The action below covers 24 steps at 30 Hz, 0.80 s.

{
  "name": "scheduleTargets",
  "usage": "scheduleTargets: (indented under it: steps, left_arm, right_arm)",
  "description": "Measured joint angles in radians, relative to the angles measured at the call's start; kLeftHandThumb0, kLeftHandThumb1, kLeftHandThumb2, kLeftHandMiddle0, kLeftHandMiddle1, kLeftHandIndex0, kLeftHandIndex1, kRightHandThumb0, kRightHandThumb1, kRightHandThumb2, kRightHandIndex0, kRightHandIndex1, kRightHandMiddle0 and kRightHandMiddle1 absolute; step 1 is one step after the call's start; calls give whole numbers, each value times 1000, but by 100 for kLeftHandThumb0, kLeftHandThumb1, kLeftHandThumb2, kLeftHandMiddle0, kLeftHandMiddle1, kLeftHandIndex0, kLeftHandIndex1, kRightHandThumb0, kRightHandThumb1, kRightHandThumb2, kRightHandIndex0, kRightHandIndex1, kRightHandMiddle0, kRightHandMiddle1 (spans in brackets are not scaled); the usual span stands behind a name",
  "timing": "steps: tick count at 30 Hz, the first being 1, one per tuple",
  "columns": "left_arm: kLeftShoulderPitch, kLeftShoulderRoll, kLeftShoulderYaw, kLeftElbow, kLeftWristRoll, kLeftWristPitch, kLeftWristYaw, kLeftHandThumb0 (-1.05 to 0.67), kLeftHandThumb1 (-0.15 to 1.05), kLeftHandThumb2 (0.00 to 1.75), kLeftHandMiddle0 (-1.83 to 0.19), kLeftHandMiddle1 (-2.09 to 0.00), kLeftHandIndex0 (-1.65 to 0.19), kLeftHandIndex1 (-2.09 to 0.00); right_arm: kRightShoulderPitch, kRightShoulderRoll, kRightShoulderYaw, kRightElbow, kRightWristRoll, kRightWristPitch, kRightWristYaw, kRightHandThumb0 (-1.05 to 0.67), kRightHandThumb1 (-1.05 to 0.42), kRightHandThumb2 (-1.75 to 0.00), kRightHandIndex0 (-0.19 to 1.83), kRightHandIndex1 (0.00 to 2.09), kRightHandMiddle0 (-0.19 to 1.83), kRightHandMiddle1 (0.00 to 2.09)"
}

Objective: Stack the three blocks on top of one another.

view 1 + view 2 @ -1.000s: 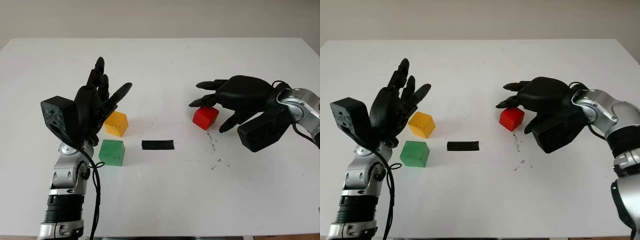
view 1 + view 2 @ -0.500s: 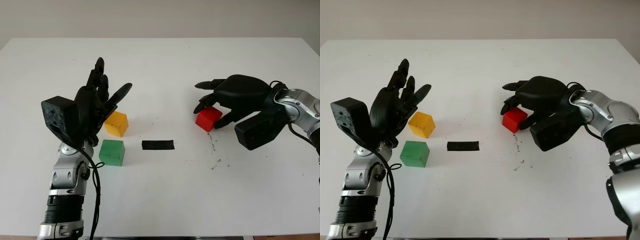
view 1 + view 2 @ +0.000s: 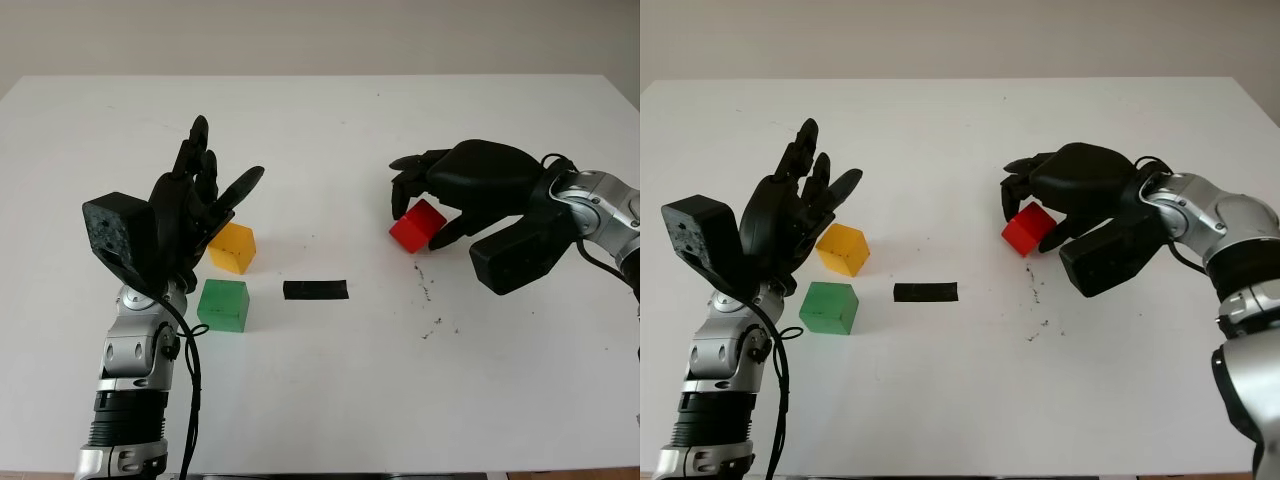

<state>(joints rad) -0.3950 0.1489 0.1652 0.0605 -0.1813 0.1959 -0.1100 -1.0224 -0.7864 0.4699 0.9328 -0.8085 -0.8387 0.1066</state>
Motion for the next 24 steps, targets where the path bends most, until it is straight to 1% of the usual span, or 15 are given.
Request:
scheduleTargets:
  steps: [4, 8, 10, 12, 14, 18, 20, 22, 23, 24]
  left_arm:
    - [0, 0, 1, 0, -2, 1, -3, -73, 90, 5, 11, 0, 7, 0]
    - [0, 1, 3, 0, -4, 1, -8, -73, 90, 5, 11, 0, 7, 0]
    - [0, 2, 5, 1, -7, 0, -12, -73, 90, 5, 11, 0, 7, 0]
    - [0, 2, 6, 2, -7, 0, -12, -74, 91, 6, 10, 0, 5, 0]
    - [0, 2, 11, 2, -9, 0, -11, -74, 92, 6, 11, 0, 5, 0]
    - [0, 2, 11, 2, -6, 3, 4, -73, 98, 9, 7, -1, 2, 0]
    - [0, 2, 10, 2, 5, 13, 17, -76, 102, 11, 5, 0, 0, 0]
    - [0, 2, 10, 1, 8, 19, 24, -81, 104, 15, 6, 0, 1, 0]
    - [0, 1, 10, 1, 7, 21, 24, -84, 104, 22, 7, 0, 2, 0]
    - [0, 0, 10, 0, 4, 23, 24, -85, 105, 24, 8, 0, 3, 0]
  right_arm:
    - [0, 15, -28, -13, 103, -16, 80, -41, -98, -5, 27, 5, 35, 136]
    - [1, 31, -35, -104, 153, -61, 142, -42, -96, -5, 28, 6, 37, 137]
    - [1, 50, -33, -153, 155, -81, 167, -43, -96, -5, 30, 7, 39, 135]
    - [1, 67, -32, -191, 156, -82, 195, -43, -94, -5, 31, 6, 43, 129]
    - [0, 87, -31, -216, 162, -80, 233, -43, -94, -5, 31, 6, 44, 128]
    - [0, 139, -26, -231, 169, -84, 259, -44, -93, -5, 29, 5, 46, 132]
    - [-1, 159, -19, -234, 168, -90, 261, -37, -98, -7, 30, 5, 46, 138]
    - [-1, 179, -13, -235, 165, -91, 268, -35, -100, -7, 31, 6, 46, 141]
    - [-3, 189, -9, -235, 152, -98, 258, -39, -98, -5, 33, 7, 45, 141]
    - [-6, 197, -3, -235, 138, -107, 243, -40, -97, -5, 34, 8, 44, 141]
